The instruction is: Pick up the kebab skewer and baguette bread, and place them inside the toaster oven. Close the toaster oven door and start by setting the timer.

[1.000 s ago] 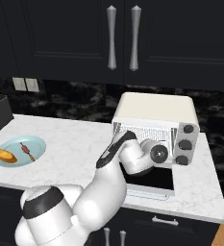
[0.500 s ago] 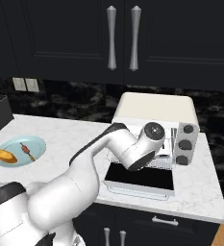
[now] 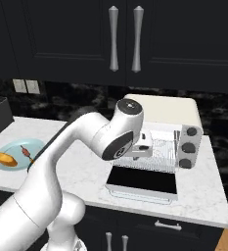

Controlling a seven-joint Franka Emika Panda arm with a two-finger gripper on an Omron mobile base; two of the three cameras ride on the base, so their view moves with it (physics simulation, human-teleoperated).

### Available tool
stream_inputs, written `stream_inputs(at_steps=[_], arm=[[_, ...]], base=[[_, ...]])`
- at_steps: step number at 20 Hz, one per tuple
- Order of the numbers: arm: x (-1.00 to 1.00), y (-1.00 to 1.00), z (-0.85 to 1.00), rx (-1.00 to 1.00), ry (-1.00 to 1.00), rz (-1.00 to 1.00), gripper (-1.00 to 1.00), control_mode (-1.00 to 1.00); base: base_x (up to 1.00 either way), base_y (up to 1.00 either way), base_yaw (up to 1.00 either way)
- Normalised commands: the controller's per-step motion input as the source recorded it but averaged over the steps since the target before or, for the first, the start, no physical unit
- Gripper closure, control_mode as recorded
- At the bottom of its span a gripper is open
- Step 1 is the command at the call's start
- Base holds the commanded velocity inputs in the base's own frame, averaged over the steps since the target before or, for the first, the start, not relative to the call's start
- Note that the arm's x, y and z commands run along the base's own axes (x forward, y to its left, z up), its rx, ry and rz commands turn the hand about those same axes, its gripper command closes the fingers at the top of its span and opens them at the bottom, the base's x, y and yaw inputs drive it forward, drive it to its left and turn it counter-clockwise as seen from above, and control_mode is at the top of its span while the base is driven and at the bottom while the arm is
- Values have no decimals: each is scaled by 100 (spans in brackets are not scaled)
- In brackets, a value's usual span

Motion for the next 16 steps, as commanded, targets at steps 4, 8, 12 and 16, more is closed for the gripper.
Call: stream_inputs(at_steps=[4,8,12,16], arm=[[-35,100,0,-4,0,2,-100,-100],[-3,100,0,-5,0,7,-100,-100],[3,100,0,-4,1,9,-100,-100],[33,100,-2,-2,7,9,-100,-100]], base=[[0,0,0],[0,0,0],[0,0,0],[0,0,0]])
